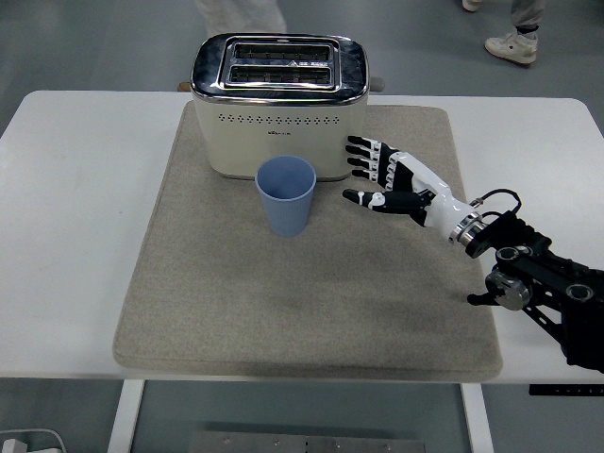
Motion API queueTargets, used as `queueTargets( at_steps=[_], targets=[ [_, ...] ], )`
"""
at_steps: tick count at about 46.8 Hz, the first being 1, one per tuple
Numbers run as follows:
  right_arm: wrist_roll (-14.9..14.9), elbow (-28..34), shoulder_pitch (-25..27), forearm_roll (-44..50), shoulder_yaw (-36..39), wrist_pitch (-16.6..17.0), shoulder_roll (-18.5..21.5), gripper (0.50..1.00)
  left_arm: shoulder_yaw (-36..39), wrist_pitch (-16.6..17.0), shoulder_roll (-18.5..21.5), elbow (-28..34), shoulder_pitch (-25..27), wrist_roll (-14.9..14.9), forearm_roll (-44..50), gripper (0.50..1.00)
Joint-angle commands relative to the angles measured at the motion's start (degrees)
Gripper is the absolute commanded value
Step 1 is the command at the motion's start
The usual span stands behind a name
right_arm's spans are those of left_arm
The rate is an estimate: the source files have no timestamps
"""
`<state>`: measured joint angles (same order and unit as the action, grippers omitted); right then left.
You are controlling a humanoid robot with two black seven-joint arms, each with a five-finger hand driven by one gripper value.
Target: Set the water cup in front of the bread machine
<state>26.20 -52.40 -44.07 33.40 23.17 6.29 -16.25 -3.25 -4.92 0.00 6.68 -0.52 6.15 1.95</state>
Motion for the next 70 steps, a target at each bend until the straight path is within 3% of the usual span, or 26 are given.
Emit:
queueTargets(
  at_steps=[1,13,35,44,53,63,70],
  targets=[
    [-0.01,0.02,0.48,0.00,0.99,1.44,-1.85,0.919,0.00,0.00,0.00,0.00,0.00,0.00,-0.01,1.000],
    [-1.32,0.11,0.39,-2.89,3.28,4.17,-5.02,0.919,0.00,0.00,0.00,0.00,0.00,0.00,-0.01,1.000],
    [-21.35,3.54,-6.37,-20.73,3.81,3.73,-6.25,0.921,0.00,0.00,0.00,-0.08,0.00,0.00,0.07,1.000],
    [-26.72,4.33,-8.40,-25.48,3.72,3.47,-6.34,0.921,0.00,0.00,0.00,0.00,0.00,0.00,-0.01,1.000],
    [-27.52,7.66,-10.15,-25.93,3.72,3.47,-5.46,0.921,0.00,0.00,0.00,0.00,0.00,0.00,-0.01,1.000],
    [-26.46,7.84,-10.60,-26.01,3.90,3.38,-5.29,0.921,0.00,0.00,0.00,0.00,0.00,0.00,-0.01,1.000],
    [-22.60,7.84,-10.42,-27.15,5.04,3.47,-4.41,0.924,0.00,0.00,0.00,0.00,0.00,0.00,-0.01,1.000]
  ],
)
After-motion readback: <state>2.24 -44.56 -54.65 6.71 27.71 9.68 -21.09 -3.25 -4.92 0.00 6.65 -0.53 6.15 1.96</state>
